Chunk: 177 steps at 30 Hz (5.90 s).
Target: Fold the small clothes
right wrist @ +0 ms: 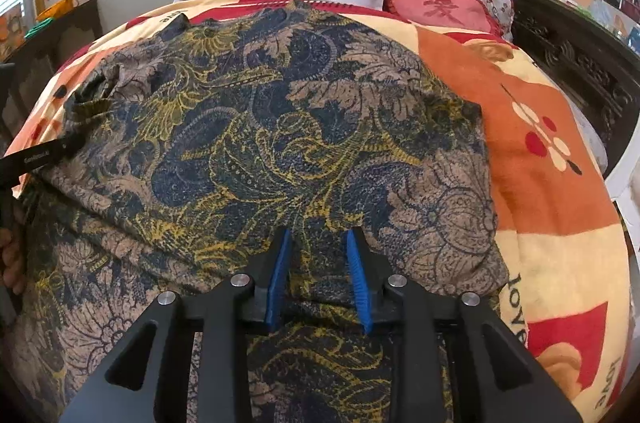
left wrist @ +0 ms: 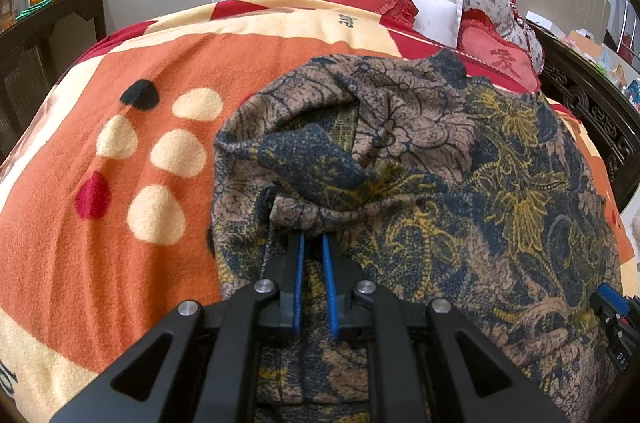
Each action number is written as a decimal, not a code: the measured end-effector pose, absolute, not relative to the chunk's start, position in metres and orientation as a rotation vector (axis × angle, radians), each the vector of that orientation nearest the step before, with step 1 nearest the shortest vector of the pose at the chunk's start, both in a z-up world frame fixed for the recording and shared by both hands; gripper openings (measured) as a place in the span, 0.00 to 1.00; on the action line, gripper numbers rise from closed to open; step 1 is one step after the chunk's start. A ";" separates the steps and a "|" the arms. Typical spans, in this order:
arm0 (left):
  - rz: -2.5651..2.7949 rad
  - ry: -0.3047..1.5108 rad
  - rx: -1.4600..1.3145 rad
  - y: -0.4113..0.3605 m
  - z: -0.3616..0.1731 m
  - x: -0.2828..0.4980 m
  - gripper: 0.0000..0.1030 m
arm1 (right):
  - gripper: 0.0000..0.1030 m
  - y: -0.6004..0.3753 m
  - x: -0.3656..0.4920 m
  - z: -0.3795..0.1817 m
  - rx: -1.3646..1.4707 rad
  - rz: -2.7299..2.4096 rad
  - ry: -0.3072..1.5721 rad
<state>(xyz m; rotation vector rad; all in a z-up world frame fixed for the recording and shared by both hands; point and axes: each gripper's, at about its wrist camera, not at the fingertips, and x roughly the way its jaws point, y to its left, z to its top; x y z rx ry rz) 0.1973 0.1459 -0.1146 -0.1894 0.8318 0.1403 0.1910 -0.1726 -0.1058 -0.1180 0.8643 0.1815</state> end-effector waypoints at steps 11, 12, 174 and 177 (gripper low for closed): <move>0.141 0.832 -0.189 0.146 -0.114 0.197 0.09 | 0.44 -0.168 0.187 -0.108 -0.133 0.160 0.846; 0.141 0.832 -0.189 0.146 -0.114 0.197 0.09 | 0.44 -0.168 0.186 -0.108 -0.127 0.162 0.846; 0.012 0.949 -0.362 0.213 -0.096 0.197 0.07 | 0.24 -0.340 0.195 -0.075 0.504 0.189 0.894; 0.007 0.928 -0.332 0.220 -0.088 0.187 0.35 | 0.26 -0.348 0.181 -0.067 0.515 0.211 0.870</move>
